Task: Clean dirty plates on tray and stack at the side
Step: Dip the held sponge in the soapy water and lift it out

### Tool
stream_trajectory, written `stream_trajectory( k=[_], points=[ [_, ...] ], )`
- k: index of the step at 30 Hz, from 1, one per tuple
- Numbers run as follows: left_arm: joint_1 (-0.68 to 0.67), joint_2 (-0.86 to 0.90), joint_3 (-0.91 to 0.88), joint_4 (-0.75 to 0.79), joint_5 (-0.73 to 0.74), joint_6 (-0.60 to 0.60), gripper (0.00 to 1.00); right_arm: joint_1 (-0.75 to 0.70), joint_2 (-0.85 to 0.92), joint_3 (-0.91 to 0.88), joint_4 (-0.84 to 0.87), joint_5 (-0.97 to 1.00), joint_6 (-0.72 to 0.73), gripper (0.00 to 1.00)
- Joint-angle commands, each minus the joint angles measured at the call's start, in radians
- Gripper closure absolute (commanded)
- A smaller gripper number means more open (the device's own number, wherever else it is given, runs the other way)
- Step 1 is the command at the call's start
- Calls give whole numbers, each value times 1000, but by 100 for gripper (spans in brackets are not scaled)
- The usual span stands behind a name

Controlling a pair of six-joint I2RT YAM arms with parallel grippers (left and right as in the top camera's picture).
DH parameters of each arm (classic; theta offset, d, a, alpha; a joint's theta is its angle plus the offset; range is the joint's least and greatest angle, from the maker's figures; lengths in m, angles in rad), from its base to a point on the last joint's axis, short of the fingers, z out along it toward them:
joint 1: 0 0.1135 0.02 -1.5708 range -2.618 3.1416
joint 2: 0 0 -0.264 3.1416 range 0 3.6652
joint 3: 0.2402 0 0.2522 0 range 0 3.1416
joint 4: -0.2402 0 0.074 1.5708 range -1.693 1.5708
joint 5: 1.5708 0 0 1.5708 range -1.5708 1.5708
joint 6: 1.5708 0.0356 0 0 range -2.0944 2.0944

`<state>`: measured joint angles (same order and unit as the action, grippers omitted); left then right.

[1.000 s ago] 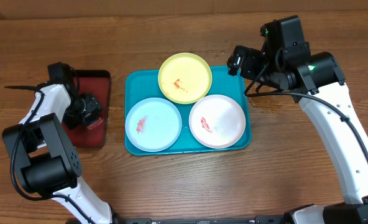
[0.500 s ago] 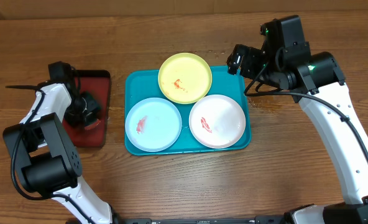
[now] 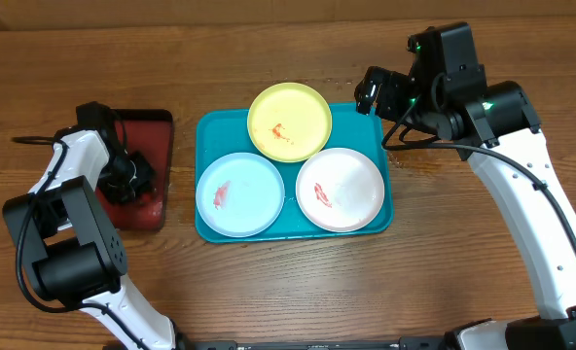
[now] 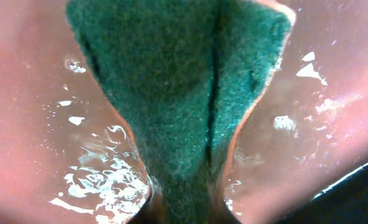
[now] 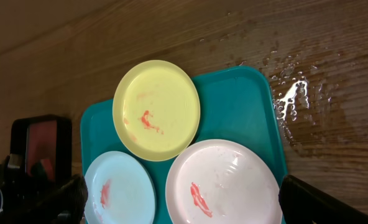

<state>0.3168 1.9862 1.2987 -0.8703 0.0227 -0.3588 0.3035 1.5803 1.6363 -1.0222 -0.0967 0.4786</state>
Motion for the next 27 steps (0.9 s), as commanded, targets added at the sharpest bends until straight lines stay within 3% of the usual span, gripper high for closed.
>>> stream_trajectory(
  k=[1, 3, 10, 15, 17, 22, 27],
  points=[
    [-2, 41, -17, 23, 16, 7, 65, 6, 0, 3, 3, 11, 5, 0],
    [-2, 41, -17, 47, -16, 7, 0, 6, 0, 3, 3, 11, 5, 0],
    [-2, 41, -17, 177, -142, 8, 0, 6, 0, 3, 3, 11, 5, 0],
    [-2, 41, -17, 242, -153, 8, 0, 6, 0, 3, 3, 11, 5, 0],
    [-2, 41, -17, 246, -153, 8, 16, 6, 0, 3, 2, 11, 5, 0],
    [-2, 41, -17, 247, -166, 8, 94, 6, 0, 3, 3, 11, 5, 0],
    [-2, 41, -17, 242, -190, 20, 96, 6, 0, 4, 2, 11, 5, 0]
  ],
)
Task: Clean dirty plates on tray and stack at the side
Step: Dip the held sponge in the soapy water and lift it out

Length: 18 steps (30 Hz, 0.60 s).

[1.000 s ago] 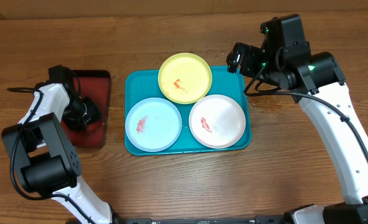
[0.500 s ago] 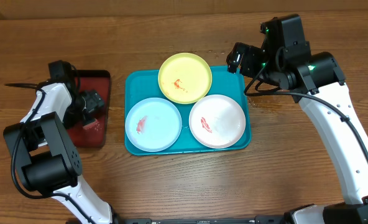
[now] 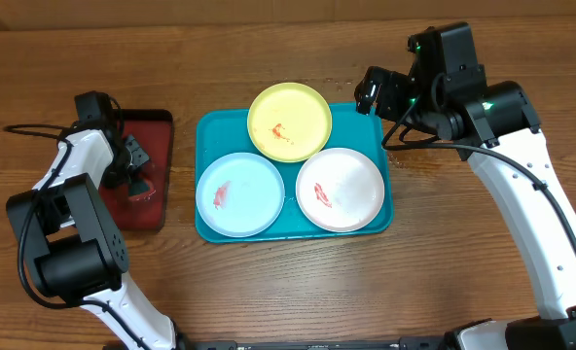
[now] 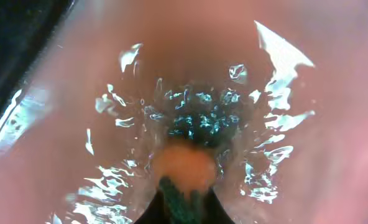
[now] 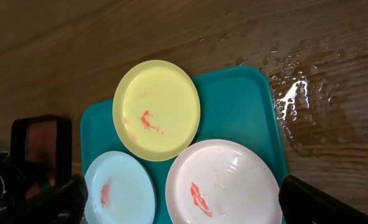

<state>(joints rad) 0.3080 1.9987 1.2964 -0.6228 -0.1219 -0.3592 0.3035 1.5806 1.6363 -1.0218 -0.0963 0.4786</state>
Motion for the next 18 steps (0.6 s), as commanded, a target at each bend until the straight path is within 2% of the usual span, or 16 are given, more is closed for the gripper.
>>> stream_trajectory(
  k=[1, 3, 10, 12, 13, 14, 16, 18],
  points=[
    [6, 29, -14, -17, -41, 22, 67, 6, 0, 4, 2, 10, 5, 0],
    [6, 29, -14, -55, -17, 23, 0, 6, 0, 3, 2, 10, 5, 0],
    [5, 29, -14, -223, 117, 23, 0, 6, 0, 3, 3, 10, 5, 0],
    [6, 29, -14, -242, 145, 23, 8, 6, 0, 3, 3, 10, 5, 0],
    [6, 29, -14, -245, 151, 23, 19, 6, 0, 3, 3, 10, 5, 0],
    [6, 29, -14, -245, 152, 23, 34, 6, 0, 3, 3, 10, 5, 0],
    [6, 29, -14, -242, 148, 23, 73, 6, 0, 3, 3, 10, 5, 0],
    [6, 29, -14, -236, 147, 23, 94, 6, 0, 3, 2, 10, 5, 0]
  ],
)
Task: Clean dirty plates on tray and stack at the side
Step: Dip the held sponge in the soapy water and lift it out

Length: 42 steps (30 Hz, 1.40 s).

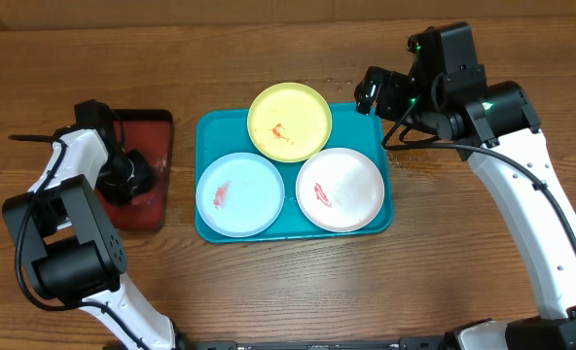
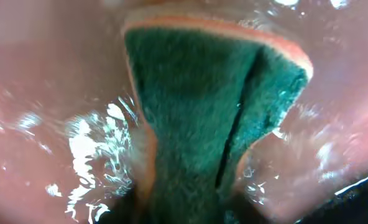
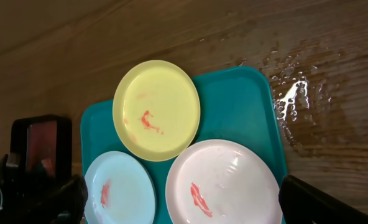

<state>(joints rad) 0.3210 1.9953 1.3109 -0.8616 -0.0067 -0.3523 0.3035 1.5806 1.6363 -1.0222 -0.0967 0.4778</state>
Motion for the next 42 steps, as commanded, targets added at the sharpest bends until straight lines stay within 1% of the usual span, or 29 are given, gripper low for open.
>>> stream_trajectory(
  k=[1, 5, 9, 10, 11, 12, 13, 14, 23, 24, 25, 27, 28, 29, 32, 33, 40, 42],
  points=[
    [-6, 32, -29, 6, 28, 16, 96, 6, 0, 4, 3, 11, 5, 0],
    [-5, 31, -2, -19, -16, 16, 96, 6, 0, 3, 3, 11, 5, 0],
    [-5, 31, 92, -125, -60, 16, 96, 6, 0, 3, 3, 11, 5, 0],
    [-5, 31, 111, -140, -59, 16, 93, 6, 0, 3, 3, 11, 5, 0],
    [-6, 31, 126, -148, -54, 16, 82, 6, 0, 3, 3, 11, 5, 0],
    [-6, 31, 134, -149, -51, 15, 48, 6, 0, 4, 3, 11, 5, 0],
    [-6, 31, 135, -146, -48, 15, 7, 6, 0, 3, 3, 11, 5, 0],
    [-6, 32, 134, -140, -48, 16, 1, 6, 0, 3, 3, 11, 5, 0],
    [-5, 32, 99, -56, -49, 16, 0, 6, 0, 3, 1, 11, 5, 0],
    [-5, 32, 93, -50, -49, 16, 0, 6, 0, 3, -1, 11, 5, 0],
    [-6, 32, 86, -46, -49, 16, 4, 6, 0, 3, -3, 11, 5, 0],
    [-5, 32, 74, -42, -49, 16, 16, 6, 0, 3, -5, 11, 5, 0],
    [-6, 32, 66, -40, -49, 16, 20, 6, 0, 4, -5, 11, 5, 0],
    [-6, 32, 60, -36, -49, 16, 23, 6, 0, 3, -5, 11, 5, 0],
    [-5, 32, 44, -26, -51, 16, 25, 6, 0, 3, -4, 11, 5, 0],
    [-5, 32, 43, -26, -56, 17, 29, 6, 0, 3, -4, 11, 5, 0],
    [-5, 32, 44, -21, -56, 85, 96, 6, 0, 3, -4, 11, 5, 0],
    [-5, 32, 54, -32, -56, 89, 96, 6, 0, 4, -4, 11, 5, 0]
  ],
)
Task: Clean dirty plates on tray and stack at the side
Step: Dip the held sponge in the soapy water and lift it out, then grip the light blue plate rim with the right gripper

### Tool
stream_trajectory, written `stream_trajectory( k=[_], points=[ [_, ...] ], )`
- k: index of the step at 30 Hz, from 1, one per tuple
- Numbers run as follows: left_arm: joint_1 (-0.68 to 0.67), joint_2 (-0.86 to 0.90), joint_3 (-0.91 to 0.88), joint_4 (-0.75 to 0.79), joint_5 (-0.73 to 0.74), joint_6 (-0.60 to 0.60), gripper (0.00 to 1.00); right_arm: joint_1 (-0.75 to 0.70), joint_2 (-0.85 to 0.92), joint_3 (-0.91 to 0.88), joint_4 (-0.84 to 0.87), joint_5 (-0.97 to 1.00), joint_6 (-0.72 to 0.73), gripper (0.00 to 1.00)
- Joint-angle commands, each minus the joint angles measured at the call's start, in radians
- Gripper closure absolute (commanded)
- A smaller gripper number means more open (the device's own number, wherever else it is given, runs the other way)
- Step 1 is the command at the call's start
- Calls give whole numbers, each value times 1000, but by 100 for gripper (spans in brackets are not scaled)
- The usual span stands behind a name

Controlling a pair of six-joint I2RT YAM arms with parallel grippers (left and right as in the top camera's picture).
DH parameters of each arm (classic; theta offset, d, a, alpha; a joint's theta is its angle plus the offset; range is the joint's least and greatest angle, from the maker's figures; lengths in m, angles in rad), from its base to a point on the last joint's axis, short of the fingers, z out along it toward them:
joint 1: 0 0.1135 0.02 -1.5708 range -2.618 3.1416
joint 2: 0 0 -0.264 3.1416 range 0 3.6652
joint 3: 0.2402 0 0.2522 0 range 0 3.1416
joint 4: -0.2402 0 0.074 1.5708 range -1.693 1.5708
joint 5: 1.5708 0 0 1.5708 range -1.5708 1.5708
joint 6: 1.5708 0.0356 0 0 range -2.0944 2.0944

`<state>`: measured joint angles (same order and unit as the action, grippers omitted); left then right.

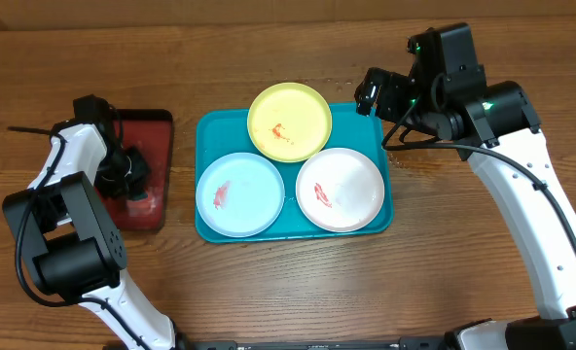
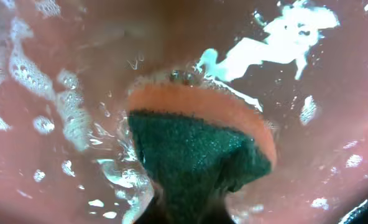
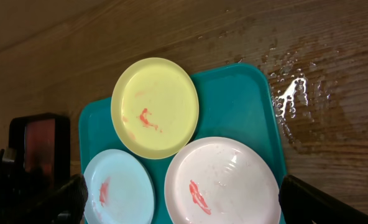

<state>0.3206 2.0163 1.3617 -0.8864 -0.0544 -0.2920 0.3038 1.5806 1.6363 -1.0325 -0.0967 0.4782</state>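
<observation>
A teal tray (image 1: 213,132) holds three plates, each smeared red: a yellow plate (image 1: 289,121) at the back, a light blue plate (image 1: 239,193) front left, a white plate (image 1: 340,188) front right. My left gripper (image 2: 193,210) is down in the red basin (image 1: 154,126), shut on a green and orange sponge (image 2: 199,146) that presses into the wet bottom. My right gripper (image 3: 184,198) hangs open high over the tray, empty; in the overhead view the right gripper (image 1: 377,92) sits by the tray's far right corner.
The red basin stands left of the tray and holds shallow water (image 2: 277,37). A wet patch (image 3: 294,99) lies on the wooden table (image 1: 288,282) right of the tray. The right arm's links reach in from the right edge.
The sponge has turned in the basin: its broad green face filled the left wrist view, now its orange edge shows against the bottom. The plates and right arm are unchanged.
My left gripper held the sponge in the basin water with the green face showing. Then it was end-on in the water, then green face up again, and now tilted with the orange edge down. The right gripper stayed open above the three smeared plates.
</observation>
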Motion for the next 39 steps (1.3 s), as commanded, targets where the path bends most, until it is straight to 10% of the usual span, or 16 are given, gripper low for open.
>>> stream_trajectory(
  k=[1, 14, 28, 39],
  points=[
    [-5, 11, 18, -26, -8, 31, 96, 5, 0, 3, 6, 11, 5, 0],
    [-7, -66, 473, -418, 27, 29, 96, 5, 0, 3, 6, 10, 5, 0],
    [-6, -119, 124, -183, 33, -37, 96, 6, 73, 3, 11, 39, 5, 0],
    [-16, -202, 437, -433, 92, -22, 96, 92, 257, 4, 57, -286, -188, 17]
  ],
)
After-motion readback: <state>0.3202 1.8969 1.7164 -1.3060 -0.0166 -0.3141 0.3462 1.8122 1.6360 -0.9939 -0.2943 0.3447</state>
